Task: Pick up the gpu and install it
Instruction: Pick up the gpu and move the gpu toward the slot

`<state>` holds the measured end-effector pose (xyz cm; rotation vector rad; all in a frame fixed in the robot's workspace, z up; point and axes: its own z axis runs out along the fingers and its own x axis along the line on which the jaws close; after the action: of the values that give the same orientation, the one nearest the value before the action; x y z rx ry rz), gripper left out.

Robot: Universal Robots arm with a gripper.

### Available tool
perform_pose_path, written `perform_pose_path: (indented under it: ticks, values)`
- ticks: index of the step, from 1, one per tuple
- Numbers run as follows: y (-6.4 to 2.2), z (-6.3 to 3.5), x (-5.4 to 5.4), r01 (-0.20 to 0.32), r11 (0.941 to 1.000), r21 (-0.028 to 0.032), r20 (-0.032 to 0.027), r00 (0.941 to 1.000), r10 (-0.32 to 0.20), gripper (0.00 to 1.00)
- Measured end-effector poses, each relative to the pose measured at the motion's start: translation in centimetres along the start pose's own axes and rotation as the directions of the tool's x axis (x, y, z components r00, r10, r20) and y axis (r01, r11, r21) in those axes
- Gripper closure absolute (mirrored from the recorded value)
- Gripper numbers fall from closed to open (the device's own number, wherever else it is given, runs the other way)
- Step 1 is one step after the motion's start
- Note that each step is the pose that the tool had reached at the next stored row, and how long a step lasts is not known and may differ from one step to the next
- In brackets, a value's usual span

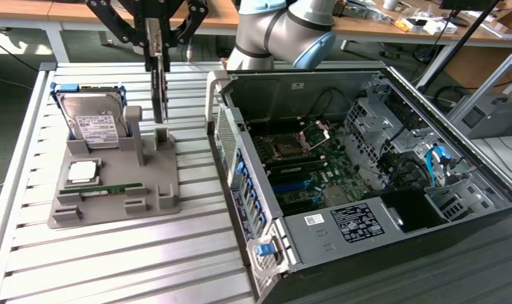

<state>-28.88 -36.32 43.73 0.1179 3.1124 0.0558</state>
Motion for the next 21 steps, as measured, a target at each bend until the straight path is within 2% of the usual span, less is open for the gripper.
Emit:
perform_pose_path:
  ticks: [21]
  values:
    - [0.03,0.02,-0.39,0.0,1.0,0.0093,0.0007,1.0,0.0,0.73]
